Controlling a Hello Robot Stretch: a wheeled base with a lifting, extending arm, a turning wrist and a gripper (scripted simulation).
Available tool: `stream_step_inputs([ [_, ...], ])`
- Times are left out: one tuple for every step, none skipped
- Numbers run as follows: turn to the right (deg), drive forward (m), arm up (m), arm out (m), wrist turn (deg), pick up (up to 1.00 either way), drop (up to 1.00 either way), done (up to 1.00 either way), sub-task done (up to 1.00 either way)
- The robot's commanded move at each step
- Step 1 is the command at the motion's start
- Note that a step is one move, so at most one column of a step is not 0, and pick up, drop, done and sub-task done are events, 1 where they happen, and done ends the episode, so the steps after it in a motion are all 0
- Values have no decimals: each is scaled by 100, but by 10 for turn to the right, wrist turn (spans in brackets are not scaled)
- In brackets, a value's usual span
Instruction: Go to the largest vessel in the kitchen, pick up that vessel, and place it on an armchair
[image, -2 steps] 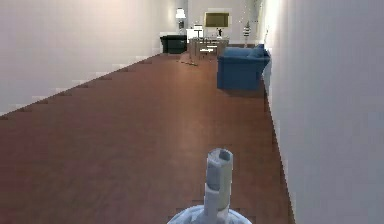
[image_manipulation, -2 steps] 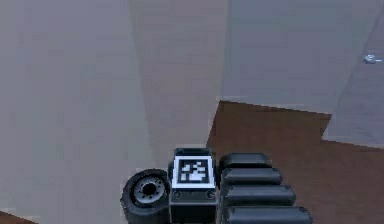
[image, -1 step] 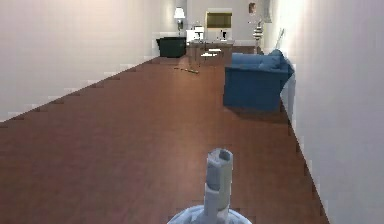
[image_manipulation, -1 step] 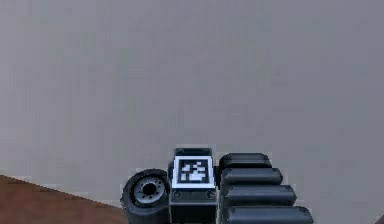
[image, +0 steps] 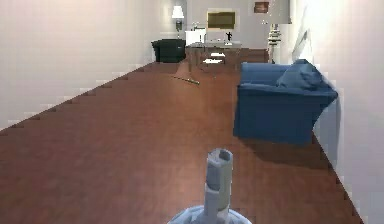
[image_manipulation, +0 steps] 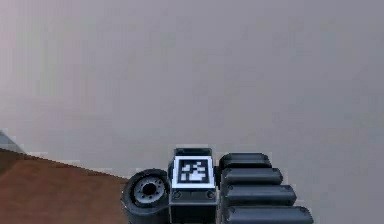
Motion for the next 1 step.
stream_step_inputs([
  [0,100,0,0,0,0,0,0,0],
])
